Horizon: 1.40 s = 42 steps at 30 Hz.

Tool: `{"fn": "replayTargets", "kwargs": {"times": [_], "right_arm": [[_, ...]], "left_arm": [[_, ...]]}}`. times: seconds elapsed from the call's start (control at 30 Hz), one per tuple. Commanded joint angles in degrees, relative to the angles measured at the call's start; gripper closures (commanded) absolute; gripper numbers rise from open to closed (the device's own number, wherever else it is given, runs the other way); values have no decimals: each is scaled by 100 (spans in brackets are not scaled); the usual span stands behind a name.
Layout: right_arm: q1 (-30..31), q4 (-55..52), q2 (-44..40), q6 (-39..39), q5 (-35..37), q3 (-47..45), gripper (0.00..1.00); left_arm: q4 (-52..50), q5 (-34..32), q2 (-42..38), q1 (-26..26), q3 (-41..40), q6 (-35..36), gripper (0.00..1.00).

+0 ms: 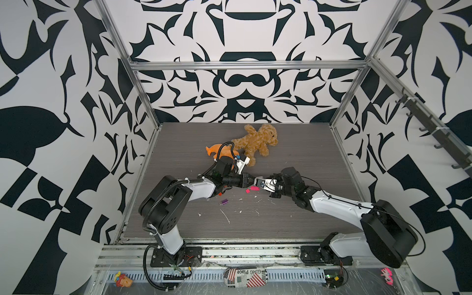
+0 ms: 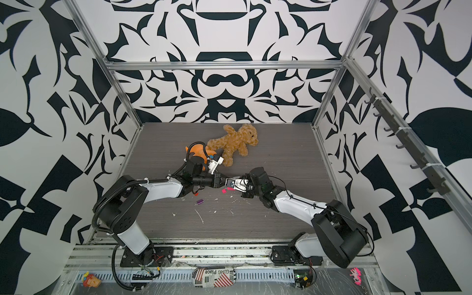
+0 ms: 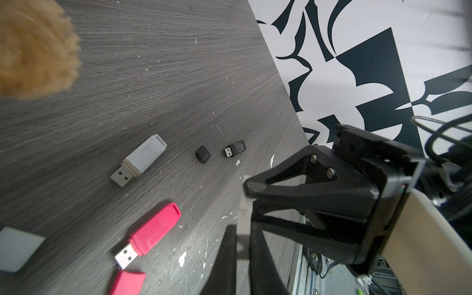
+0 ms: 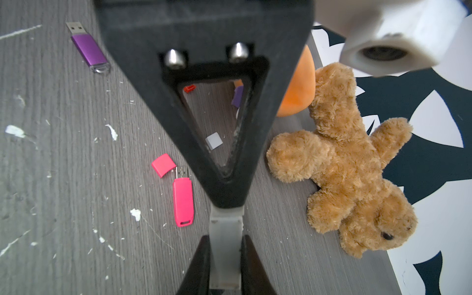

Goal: Close the usb drive cover
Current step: Close the cover of the USB drive.

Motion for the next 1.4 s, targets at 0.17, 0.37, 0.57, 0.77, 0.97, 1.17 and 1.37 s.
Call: {"fn": "replayTargets", "kwargs": {"times": [0.17,0.37,0.57,0.77,0.97,1.17,1.37], "right_arm": [[117,854,-40,280,-1045,580,82],[91,722,-61,-129,-1287,651,83],[92,986,-38,-211,-1428,659,83],[90,987,11,-15,-1556,735,83],[61,461,-57,57,-1207,584,83],[-169,-380,-218,150,-737,393,83],[-483,-1049,-449,212,-483,274,82]], "left_arm": [[186,205,201,-157,124,33,92],[217,271,246,-201,116,41,92],[225,245,307,-244,142,62,92],[168,205,378,-268,233,66,92],[122,-2,211,-268,164,92,92],[-113,-329,-3,-251,183,263,89],[-268,-471,-103,-198,333,376,81]]}}
